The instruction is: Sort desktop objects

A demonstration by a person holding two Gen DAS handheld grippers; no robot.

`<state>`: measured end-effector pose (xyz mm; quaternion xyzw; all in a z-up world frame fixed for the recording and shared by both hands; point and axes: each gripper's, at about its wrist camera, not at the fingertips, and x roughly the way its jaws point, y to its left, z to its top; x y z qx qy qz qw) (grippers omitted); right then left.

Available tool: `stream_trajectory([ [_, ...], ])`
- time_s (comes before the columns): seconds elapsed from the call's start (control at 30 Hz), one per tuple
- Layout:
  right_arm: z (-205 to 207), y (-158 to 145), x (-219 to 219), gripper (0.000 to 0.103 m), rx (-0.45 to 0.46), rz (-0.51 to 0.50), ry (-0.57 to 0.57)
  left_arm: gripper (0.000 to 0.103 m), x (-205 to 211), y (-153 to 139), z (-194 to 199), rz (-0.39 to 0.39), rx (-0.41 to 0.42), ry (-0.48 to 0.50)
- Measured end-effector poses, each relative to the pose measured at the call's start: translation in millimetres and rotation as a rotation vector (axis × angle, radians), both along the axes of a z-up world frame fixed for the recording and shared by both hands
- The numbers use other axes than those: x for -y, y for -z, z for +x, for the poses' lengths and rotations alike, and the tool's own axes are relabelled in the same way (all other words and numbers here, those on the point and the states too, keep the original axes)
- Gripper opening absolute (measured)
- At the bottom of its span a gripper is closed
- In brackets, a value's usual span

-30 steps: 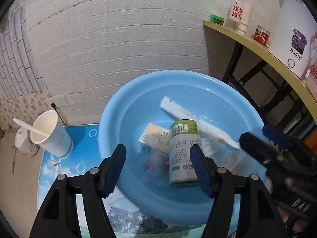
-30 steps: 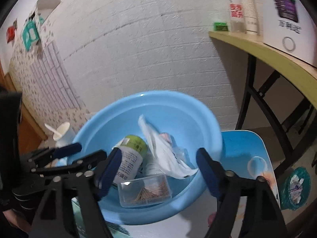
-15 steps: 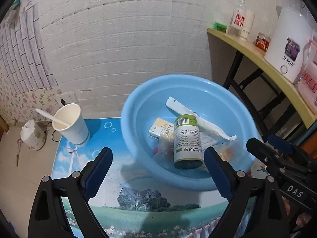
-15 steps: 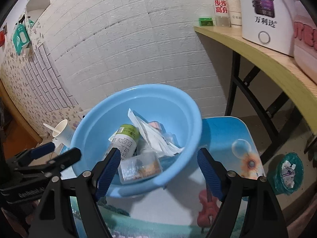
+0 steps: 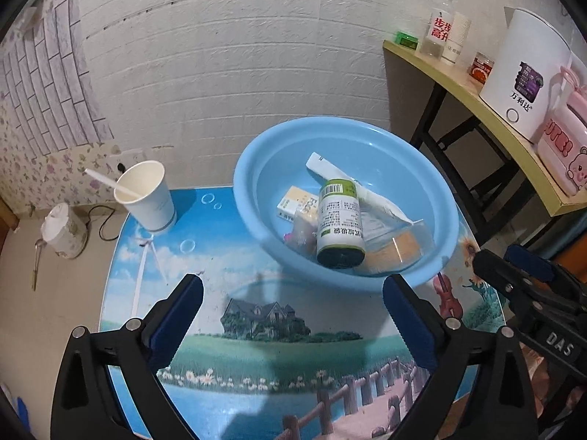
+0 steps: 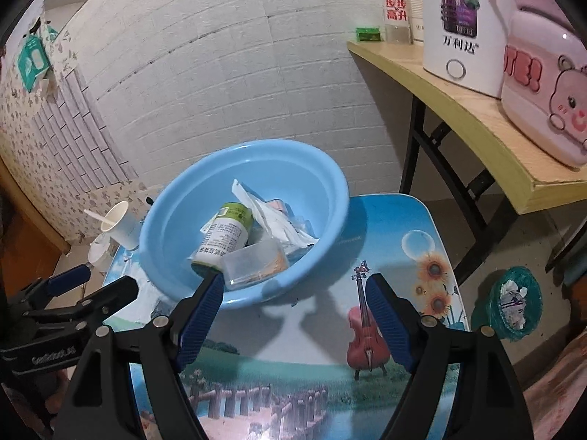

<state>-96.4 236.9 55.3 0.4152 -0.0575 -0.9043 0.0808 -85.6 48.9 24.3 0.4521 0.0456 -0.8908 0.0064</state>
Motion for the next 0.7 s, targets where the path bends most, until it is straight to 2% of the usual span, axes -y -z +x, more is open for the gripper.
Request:
stream_trajectory([
  [0.7,48,-29,15,0.081,-0.006,0.055,-0.020,0.099,2,-18,50,-0.008,0.005,0.006],
])
